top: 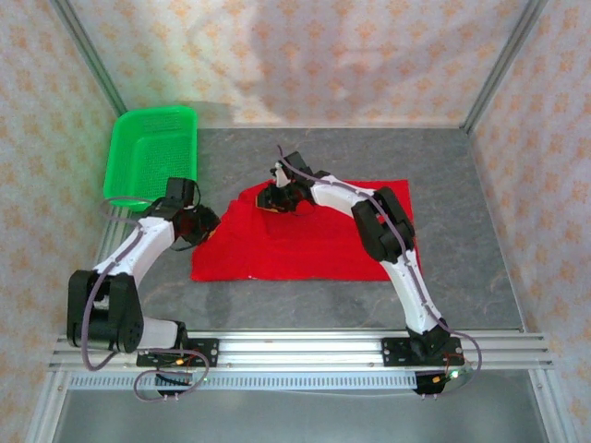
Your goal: Fold and stack the t-shirts
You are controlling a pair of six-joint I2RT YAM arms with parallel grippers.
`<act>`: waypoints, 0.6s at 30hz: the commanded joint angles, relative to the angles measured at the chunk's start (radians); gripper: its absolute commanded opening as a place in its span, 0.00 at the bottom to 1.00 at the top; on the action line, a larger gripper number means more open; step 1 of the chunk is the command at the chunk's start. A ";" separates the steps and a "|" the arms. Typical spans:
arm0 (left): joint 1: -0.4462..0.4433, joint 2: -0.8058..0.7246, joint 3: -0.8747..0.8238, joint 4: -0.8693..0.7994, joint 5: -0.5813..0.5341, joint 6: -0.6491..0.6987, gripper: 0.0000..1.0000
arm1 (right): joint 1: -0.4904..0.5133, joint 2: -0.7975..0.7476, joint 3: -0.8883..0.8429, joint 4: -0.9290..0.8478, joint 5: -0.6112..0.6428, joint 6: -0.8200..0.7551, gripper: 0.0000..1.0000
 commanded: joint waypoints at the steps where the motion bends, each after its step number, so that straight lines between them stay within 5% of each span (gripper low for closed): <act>1: -0.025 0.075 0.008 0.055 -0.015 -0.037 0.20 | 0.013 -0.042 -0.022 0.063 -0.033 0.019 0.34; 11: -0.038 0.182 -0.015 0.074 -0.069 -0.024 0.18 | 0.021 -0.052 -0.051 0.030 -0.050 -0.016 0.34; 18: -0.036 0.189 -0.067 0.063 -0.106 -0.018 0.17 | 0.006 -0.089 -0.098 0.068 0.026 0.026 0.00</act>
